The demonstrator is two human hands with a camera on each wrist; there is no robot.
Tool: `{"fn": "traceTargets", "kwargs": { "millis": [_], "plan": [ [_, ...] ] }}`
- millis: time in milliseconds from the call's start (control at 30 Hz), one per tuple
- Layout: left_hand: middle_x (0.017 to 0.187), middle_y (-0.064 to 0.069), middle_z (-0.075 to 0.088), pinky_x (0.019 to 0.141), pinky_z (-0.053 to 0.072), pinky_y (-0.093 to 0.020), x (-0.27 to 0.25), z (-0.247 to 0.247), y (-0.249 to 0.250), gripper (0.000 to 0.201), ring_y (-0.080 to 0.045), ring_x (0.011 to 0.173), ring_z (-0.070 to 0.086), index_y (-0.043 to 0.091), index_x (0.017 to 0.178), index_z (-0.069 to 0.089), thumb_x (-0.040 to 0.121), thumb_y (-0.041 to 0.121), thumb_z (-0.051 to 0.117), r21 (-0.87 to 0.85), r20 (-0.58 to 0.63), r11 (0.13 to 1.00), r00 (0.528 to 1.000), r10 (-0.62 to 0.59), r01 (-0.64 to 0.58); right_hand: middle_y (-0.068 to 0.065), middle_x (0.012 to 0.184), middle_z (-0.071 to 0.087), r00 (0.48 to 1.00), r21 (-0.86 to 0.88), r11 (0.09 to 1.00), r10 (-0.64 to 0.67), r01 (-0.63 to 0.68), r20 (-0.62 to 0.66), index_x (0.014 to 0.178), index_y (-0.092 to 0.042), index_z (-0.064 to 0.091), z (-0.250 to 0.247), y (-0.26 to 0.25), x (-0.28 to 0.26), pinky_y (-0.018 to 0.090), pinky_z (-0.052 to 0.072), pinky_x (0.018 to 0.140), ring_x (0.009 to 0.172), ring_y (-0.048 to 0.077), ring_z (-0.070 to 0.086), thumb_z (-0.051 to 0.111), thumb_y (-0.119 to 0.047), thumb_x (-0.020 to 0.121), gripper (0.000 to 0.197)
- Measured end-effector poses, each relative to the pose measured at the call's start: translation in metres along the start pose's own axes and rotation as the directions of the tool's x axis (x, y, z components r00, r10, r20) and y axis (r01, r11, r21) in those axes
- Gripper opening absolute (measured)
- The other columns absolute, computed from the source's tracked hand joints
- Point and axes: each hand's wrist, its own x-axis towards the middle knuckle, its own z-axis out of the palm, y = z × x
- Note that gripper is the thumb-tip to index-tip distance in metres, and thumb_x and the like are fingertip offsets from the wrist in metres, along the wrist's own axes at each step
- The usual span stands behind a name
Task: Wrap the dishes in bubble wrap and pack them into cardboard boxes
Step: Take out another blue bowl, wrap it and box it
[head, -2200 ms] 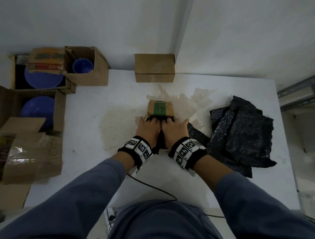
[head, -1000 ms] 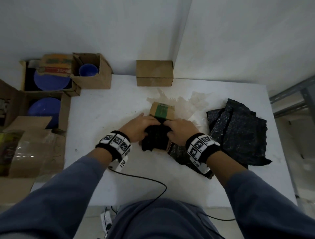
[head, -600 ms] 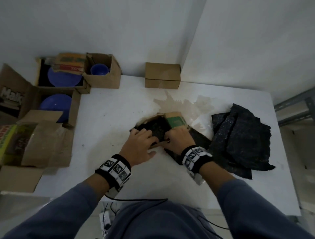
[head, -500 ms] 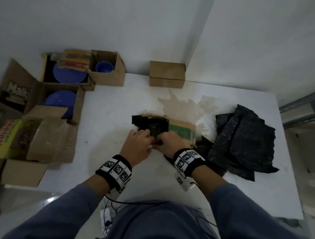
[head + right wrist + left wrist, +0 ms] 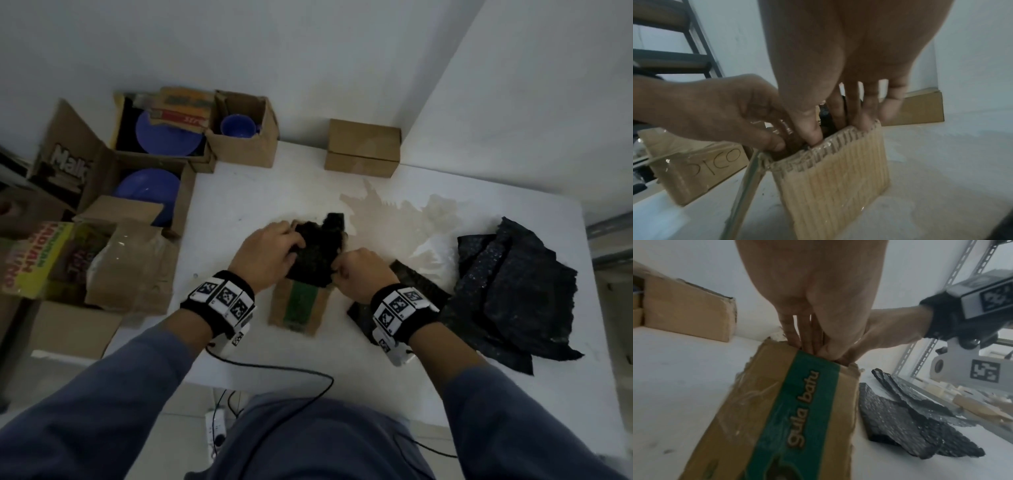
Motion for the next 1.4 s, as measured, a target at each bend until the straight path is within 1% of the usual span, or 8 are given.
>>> {"fn": "traceTargets", "kwargs": {
  "millis": [167,267,433,533,833,1033,1200,1400],
  "plan": [
    [0.095,-0.001,0.066,0.065,0.050,-0.034,-0.020,0.026,0.016,0.017,-0.024,0.078,0.064,0.018,0.093,0.074,0.080,0.009,0.066,-0.038,0.104,0.995,0.990,0.092,-0.088,-0.004,0.088,0.065,1.000,0.010,1.000,-0.011,0.011,-0.015,0.092,-0.026,0.069,0.006,-0.006,-0.006,0.029,0.049,0.067,0.084,0.021,0.063,0.067,-0.041,0.081,0.019],
    [0.091,-0.004,0.067,0.062,0.052,-0.034,-0.018,0.033,0.021,0.020,-0.026,0.075,0.065,0.013,0.090,0.073,0.074,0.002,0.068,-0.035,0.096,0.995,0.991,0.097,-0.094,0.000,0.106,0.055,0.995,-0.029,1.000,0.007,-0.010,-0.098,0.110,-0.021,0.066,0.002,-0.008,0.002,0.034,0.047,0.075,0.096,0.023,0.057,0.067,-0.040,0.081,0.035],
    [0.136,-0.005,0.051,0.103,0.039,-0.036,0.009,0.031,0.023,0.056,-0.023,0.123,0.050,0.016,0.128,0.055,0.074,0.019,0.068,0.099,0.184,0.991,0.981,0.067,-0.086,0.004,0.128,0.053,0.986,-0.196,0.968,0.138,-0.154,-0.089,0.136,-0.019,0.045,0.010,-0.022,0.002,0.049,0.037,0.098,0.114,0.033,0.049,0.059,-0.042,0.085,0.057],
    [0.146,-0.006,0.039,0.115,0.022,-0.042,0.029,0.029,0.020,0.073,-0.021,0.135,0.039,0.017,0.137,0.043,0.073,0.041,0.067,0.242,0.280,0.966,0.960,0.024,-0.095,0.005,0.148,0.040,0.968,-0.170,0.953,0.250,-0.252,-0.033,0.149,-0.018,0.030,0.020,-0.033,0.000,0.069,0.011,0.109,0.138,0.042,0.028,0.057,-0.041,0.088,0.071],
    [0.121,-0.005,0.053,0.093,0.035,-0.041,0.032,0.040,0.036,0.049,-0.023,0.109,0.053,0.016,0.124,0.049,0.078,0.028,0.063,0.400,0.217,0.916,0.975,-0.050,-0.042,0.008,0.149,0.037,0.914,-0.132,0.927,0.371,-0.352,0.163,0.146,-0.022,0.033,0.009,-0.036,0.023,0.078,-0.002,0.105,0.142,0.038,0.021,0.062,-0.041,0.084,0.070],
    [0.132,-0.007,0.047,0.116,0.016,-0.059,0.048,0.043,0.035,0.061,-0.024,0.127,0.043,0.014,0.136,0.042,0.082,0.035,0.062,0.326,0.413,0.939,0.910,-0.035,-0.112,0.005,0.123,0.054,0.916,-0.135,0.932,0.356,-0.335,0.187,0.121,-0.019,0.053,0.002,-0.032,0.027,0.078,0.000,0.105,0.129,0.036,0.037,0.061,-0.036,0.081,0.043],
    [0.139,-0.009,0.040,0.113,0.011,-0.068,0.058,0.041,0.039,0.071,-0.028,0.134,0.033,0.014,0.141,0.037,0.082,0.042,0.063,0.378,0.490,0.919,0.866,-0.100,-0.108,0.005,0.121,0.057,0.916,-0.171,0.929,0.358,-0.329,0.180,0.117,-0.017,0.053,-0.006,-0.032,0.030,0.074,0.007,0.107,0.124,0.035,0.043,0.059,-0.036,0.080,0.042],
    [0.123,-0.003,0.049,0.087,0.035,-0.044,0.044,0.041,0.045,0.055,-0.026,0.111,0.044,0.017,0.129,0.044,0.080,0.036,0.059,0.430,0.377,0.898,0.923,-0.082,-0.095,0.006,0.137,0.046,0.885,-0.111,0.932,0.362,-0.344,0.293,0.140,-0.017,0.037,0.001,-0.026,0.035,0.073,0.013,0.106,0.127,0.035,0.043,0.065,-0.039,0.079,0.070]
  ]
}}
